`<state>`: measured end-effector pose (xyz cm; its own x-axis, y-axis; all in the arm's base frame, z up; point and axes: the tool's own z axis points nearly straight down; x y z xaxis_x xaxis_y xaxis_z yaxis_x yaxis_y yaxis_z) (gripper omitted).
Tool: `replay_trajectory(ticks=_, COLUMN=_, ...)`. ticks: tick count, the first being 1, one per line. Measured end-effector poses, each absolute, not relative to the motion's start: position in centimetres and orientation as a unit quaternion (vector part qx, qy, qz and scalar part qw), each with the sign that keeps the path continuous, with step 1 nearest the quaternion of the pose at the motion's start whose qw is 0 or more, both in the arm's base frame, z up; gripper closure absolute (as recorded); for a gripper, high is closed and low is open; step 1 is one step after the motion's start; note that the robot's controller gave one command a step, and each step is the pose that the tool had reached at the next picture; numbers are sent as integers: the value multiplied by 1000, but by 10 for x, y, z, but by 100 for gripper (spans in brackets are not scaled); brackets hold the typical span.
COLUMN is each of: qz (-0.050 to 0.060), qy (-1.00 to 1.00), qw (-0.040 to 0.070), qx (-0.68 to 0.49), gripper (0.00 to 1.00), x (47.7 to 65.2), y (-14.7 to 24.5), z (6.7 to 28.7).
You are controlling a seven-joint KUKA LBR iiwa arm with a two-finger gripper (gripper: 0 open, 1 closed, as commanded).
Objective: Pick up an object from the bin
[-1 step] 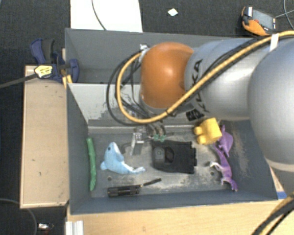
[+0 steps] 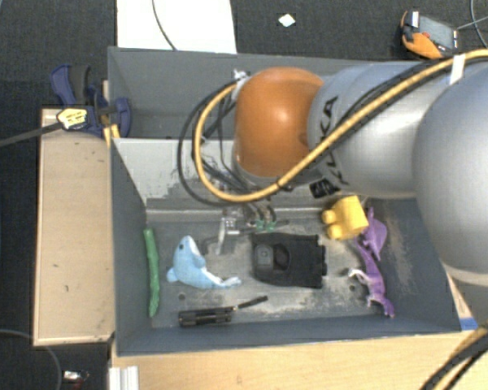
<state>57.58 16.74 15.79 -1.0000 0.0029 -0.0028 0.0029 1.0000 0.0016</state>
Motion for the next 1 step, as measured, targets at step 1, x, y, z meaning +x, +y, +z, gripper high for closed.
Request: replay_trajectory(ticks=1, qz=0, qy=1000, qw=1, qx=-10, gripper=0, x=582, y=109, z=70)
